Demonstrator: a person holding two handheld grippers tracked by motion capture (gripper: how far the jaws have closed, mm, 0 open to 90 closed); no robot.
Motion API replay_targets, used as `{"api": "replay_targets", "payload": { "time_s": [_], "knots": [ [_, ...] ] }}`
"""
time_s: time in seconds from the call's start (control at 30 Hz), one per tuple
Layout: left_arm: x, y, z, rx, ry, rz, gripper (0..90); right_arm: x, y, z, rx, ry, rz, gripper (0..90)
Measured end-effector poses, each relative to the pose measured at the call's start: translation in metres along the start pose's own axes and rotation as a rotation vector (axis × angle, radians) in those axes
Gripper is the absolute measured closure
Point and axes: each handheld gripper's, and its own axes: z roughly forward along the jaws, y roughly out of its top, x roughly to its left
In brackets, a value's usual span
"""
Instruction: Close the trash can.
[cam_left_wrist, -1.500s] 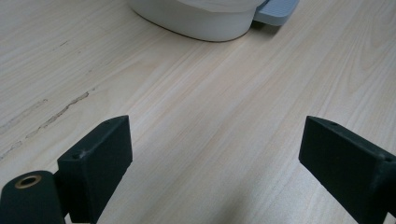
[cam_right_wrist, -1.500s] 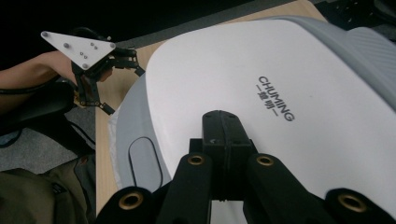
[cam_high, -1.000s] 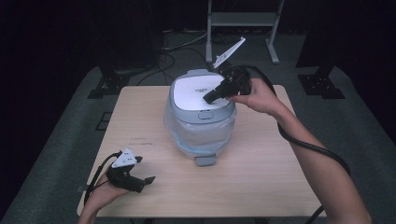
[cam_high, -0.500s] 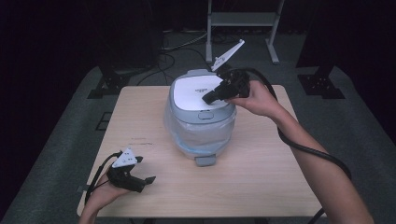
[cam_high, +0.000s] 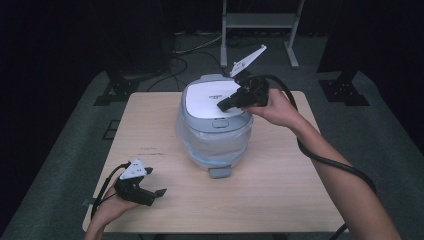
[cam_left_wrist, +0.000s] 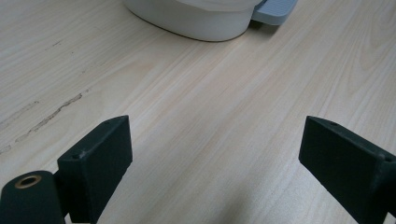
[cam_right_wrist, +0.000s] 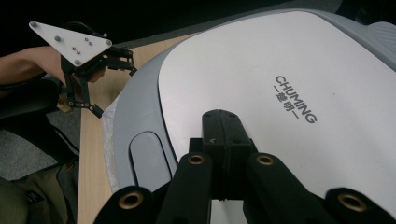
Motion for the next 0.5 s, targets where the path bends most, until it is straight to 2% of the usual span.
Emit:
{"api": "replay_targets", "payload": {
  "time_s": [0.23, 0.27, 0.3, 0.37, 0.43, 0.47, 0.5],
  "knots": [
    [0.0, 0.0, -0.001, -0.004, -0.001, 0.002, 8.7, 0.0, -0.003, 0.0, -0.02, 0.003, 0.001, 89.8],
    [0.0, 0.0, -0.001, -0.004, -0.001, 0.001, 8.8, 0.0, -0.005, 0.002, 0.001, -0.004, -0.004, 89.9],
    [0.0, 0.0, 0.0, -0.005, -0.002, 0.001, 8.7, -0.001, -0.01, 0.002, -0.038, 0.015, 0.013, 90.0],
    [-0.001, 0.0, 0.0, -0.004, -0.003, 0.0, 8.7, -0.002, -0.01, 0.002, -0.042, 0.02, 0.016, 89.9],
    [-0.001, 0.0, 0.001, -0.003, -0.004, 0.002, 8.8, 0.002, -0.008, 0.001, -0.019, -0.015, -0.01, 89.8],
    [-0.001, 0.0, 0.001, -0.003, -0.005, 0.001, 8.8, 0.002, -0.008, 0.001, -0.019, -0.015, -0.01, 89.8],
    [-0.001, 0.001, 0.001, -0.003, -0.005, 0.001, 8.7, 0.004, -0.006, 0.0, -0.007, -0.03, -0.015, 86.5]
  ]
}}
